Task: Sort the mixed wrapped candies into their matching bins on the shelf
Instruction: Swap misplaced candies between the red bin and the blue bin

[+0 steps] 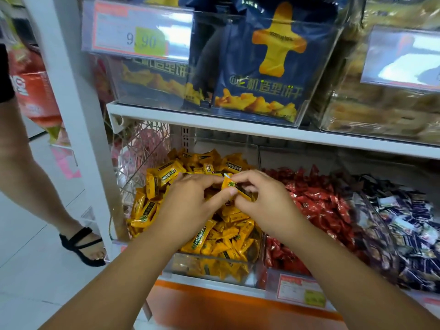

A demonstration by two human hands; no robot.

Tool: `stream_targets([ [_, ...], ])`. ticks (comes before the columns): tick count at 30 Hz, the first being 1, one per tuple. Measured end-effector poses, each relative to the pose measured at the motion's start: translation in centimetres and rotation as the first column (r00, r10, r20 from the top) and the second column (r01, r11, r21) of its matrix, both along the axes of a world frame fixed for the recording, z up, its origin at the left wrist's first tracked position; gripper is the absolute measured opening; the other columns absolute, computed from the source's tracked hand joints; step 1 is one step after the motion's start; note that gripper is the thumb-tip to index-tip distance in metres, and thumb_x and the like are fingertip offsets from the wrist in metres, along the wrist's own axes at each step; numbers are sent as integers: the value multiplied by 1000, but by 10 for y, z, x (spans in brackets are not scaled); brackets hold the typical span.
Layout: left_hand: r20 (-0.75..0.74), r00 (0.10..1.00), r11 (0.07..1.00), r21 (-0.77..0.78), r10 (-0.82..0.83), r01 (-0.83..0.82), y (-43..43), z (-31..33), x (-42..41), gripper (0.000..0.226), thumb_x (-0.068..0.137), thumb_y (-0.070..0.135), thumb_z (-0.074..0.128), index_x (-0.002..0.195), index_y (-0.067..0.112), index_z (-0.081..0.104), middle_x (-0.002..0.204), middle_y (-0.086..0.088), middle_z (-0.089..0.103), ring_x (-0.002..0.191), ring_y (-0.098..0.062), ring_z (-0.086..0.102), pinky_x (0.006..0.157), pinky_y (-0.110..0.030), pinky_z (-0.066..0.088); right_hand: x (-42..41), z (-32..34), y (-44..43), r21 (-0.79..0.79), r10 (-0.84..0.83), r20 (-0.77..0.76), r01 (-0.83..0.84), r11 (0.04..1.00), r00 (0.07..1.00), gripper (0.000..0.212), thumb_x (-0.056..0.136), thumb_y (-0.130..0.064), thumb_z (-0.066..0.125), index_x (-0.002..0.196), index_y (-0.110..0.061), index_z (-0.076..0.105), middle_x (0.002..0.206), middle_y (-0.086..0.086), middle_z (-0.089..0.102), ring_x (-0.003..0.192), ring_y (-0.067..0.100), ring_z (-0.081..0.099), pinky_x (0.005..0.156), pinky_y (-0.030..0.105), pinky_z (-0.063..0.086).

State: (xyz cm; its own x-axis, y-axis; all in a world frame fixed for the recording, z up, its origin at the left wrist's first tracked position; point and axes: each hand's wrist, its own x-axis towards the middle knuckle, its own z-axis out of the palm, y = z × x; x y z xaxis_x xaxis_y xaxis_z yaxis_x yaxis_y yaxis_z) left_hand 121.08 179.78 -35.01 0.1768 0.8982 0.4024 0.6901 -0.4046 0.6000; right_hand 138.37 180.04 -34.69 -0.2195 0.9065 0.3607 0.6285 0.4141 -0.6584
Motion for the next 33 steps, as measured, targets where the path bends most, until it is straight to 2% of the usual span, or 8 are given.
stream_targets([
  [6,100,994,995,-81,-46,54,6,-8,-4,17,86,37,67,101,28,68,95,16,69,96,6,60,110,-43,33,-1,0,-3,-27,1,-70,-3,1000,998,33,80,-21,77,102,-37,58,111,-21,55,106,2,55,91,19,46],
  [10,124,992,996,-92,22,-10,7,-5,-11,15,90,25,65,77,32,61,82,18,66,82,7,58,70,-12,39,5,3,-1,-24,4,-237,-10,1000,972,36,76,-12,80,92,-40,64,104,-16,58,103,3,59,95,28,49],
  [13,111,989,995,-31,103,-100,8,-2,-12,15,91,25,62,78,32,59,82,17,62,81,3,56,59,-9,33,12,1,-2,-15,-28,-258,25,1000,966,31,75,-10,80,92,-33,67,102,-15,59,100,3,60,94,30,50],
  [20,80,997,1000,25,17,-19,-1,-5,13,22,85,39,67,105,32,62,82,20,66,97,-7,51,78,-28,40,10,-1,-6,73,-14,-207,29,997,978,18,85,-7,69,87,-25,70,101,-9,60,98,-2,56,85,9,41],
  [24,65,997,999,25,46,-47,-1,-7,10,22,85,33,69,107,29,63,81,20,65,99,-11,50,77,-30,39,9,-2,-7,49,-20,-245,33,998,969,30,90,0,59,86,-29,67,102,-9,60,99,0,58,88,15,45],
  [27,-3,999,995,97,34,-34,-6,-12,10,27,83,39,70,107,28,65,94,18,63,103,-10,48,84,-27,38,10,-1,-7,29,-63,-384,80,996,921,31,91,-3,60,87,-34,61,104,-3,65,100,8,63,89,29,52],
  [30,-151,985,989,111,-78,95,-10,-18,13,40,83,56,62,113,32,65,115,12,60,115,-11,46,95,-26,34,21,9,-10,41,-118,-457,154,987,882,28,91,-6,62,89,-34,61,102,-5,68,99,5,64,86,21,50],
  [33,-303,944,984,79,-129,160,-9,-26,16,52,83,66,41,121,35,61,137,6,50,129,-19,41,106,-44,36,45,14,-17,61,-172,-415,216,974,893,28,90,-7,63,86,-34,62,100,-9,68,93,0,62,77,12,46],
])
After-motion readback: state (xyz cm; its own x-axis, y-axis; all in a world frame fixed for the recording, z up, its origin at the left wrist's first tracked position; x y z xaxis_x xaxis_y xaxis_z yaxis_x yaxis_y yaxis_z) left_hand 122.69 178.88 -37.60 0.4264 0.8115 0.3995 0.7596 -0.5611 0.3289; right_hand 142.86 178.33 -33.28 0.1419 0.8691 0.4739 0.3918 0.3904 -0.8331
